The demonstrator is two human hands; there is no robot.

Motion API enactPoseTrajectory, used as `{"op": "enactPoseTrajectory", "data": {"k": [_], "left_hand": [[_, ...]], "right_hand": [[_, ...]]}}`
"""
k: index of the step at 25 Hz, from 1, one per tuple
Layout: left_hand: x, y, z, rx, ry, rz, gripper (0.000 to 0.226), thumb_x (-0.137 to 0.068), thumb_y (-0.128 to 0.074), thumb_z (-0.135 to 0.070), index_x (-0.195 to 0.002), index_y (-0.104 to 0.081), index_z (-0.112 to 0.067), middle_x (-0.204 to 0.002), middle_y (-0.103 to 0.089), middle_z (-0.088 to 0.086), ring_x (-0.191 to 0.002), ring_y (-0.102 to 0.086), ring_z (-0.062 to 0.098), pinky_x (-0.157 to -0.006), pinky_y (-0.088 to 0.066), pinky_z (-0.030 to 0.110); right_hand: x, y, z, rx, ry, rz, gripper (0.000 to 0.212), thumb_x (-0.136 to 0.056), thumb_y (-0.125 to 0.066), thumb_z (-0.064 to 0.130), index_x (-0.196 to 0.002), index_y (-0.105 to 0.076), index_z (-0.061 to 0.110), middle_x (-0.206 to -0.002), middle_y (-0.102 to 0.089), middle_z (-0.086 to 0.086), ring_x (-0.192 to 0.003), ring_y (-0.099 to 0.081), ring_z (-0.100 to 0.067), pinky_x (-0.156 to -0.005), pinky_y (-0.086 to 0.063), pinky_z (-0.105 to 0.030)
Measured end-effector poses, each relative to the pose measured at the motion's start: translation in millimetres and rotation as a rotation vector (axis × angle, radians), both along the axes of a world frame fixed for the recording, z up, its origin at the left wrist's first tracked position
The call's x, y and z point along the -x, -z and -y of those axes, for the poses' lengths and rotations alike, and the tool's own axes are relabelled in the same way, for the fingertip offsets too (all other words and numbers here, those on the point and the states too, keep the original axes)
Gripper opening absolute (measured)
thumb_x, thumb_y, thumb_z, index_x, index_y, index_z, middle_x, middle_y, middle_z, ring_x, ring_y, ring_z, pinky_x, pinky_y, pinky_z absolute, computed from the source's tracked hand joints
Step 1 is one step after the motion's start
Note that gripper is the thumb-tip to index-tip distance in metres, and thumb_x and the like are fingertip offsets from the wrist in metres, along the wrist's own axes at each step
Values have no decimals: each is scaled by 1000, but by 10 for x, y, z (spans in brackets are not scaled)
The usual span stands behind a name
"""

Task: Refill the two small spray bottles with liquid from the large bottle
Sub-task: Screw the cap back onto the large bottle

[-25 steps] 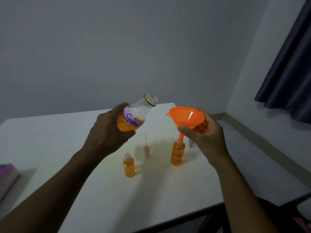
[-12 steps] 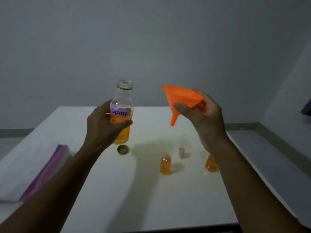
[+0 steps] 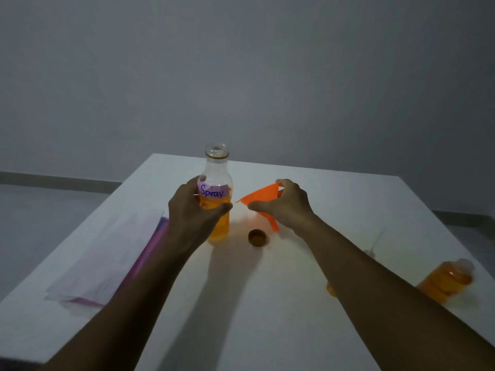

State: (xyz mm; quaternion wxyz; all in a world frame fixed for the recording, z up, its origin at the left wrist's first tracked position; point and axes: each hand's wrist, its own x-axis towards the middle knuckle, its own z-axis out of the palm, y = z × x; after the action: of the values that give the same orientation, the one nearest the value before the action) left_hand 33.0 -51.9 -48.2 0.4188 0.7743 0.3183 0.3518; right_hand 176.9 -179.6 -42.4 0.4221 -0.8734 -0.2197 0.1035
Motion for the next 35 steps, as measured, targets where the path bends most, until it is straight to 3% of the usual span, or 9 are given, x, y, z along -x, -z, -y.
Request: {"op": "enactPoseTrajectory", "data": {"k": [3, 8, 16, 18, 20, 23, 28, 32, 35], "left_hand": [[0, 72, -32, 3, 7, 13, 77, -68, -85, -29, -135, -49, -19, -134, -56, 4, -116, -55, 22, -97, -50, 42], [-42, 194, -89, 16, 13, 18, 77, -68, -86, -32, -135, -49, -20, -135, -56, 4, -116, -55, 22, -97, -51, 44], [-29, 338, -124, 65, 114, -41, 84, -68, -82, -45, -138, -39, -26, -137, -51, -4, -116, -52, 15, -92, -49, 35], [73, 429, -112, 90, 186, -56, 82, -69, -80, -46, -138, -38, -27, -134, -51, -6, -113, -51, 11, -87, -48, 29], [156, 556, -91, 142, 218, -44, 78, -73, -77, -46, -138, -37, -28, -138, -51, -6, -119, -53, 15, -92, -49, 32], [161, 667, -63, 145, 192, -81, 74, -78, -70, -52, -140, -35, -30, -142, -49, -6, -126, -51, 19, -98, -45, 38], [140, 686, -82, 124, 182, -116, 74, -77, -67, -57, -140, -37, -32, -141, -50, -7, -124, -53, 20, -98, -45, 40], [127, 710, -117, 114, 187, -163, 74, -76, -68, -57, -138, -40, -30, -139, -52, -8, -124, -53, 17, -101, -43, 38], [132, 760, -163, 151, 200, -104, 86, -63, -69, -72, -133, -46, -26, -129, -56, -11, -118, -56, 13, -99, -43, 30]], "right_hand": [[-46, 141, -108, 95, -10, 35, 105, -64, -87, 52, -150, -33, 23, -148, -44, -5, -131, -47, -29, -83, -43, -32], [-89, 289, -238, 136, -7, 81, 106, -65, -87, 51, -151, -31, 24, -151, -42, -5, -135, -44, -29, -98, -46, -40], [-10, 318, -198, 150, 21, 89, 117, -62, -86, 56, -154, -22, 23, -155, -37, -7, -139, -41, -30, -103, -45, -44], [53, 242, -90, 34, 84, 110, 104, -67, -84, 55, -150, -29, 24, -149, -41, -6, -132, -47, -27, -96, -49, -39], [188, 216, 71, -149, 133, 241, 63, -80, -77, 39, -135, -48, 24, -131, -52, -3, -115, -57, -19, -80, -51, -23], [449, 305, 242, -89, -14, 387, 22, -87, -69, 20, -108, -63, 19, -106, -64, -1, -89, -60, -12, -69, -51, -17], [608, 540, 203, 274, -153, 426, 34, -88, -68, 40, -111, -59, 17, -105, -60, -1, -93, -61, -18, -80, -56, -28], [554, 543, 151, 282, -163, 415, 31, -90, -67, 35, -114, -62, 16, -109, -67, -4, -94, -65, -19, -81, -55, -26], [578, 253, 109, 120, -133, 398, 40, -94, -60, 37, -131, -61, 22, -112, -63, -6, -96, -60, -16, -76, -45, -13]]}}
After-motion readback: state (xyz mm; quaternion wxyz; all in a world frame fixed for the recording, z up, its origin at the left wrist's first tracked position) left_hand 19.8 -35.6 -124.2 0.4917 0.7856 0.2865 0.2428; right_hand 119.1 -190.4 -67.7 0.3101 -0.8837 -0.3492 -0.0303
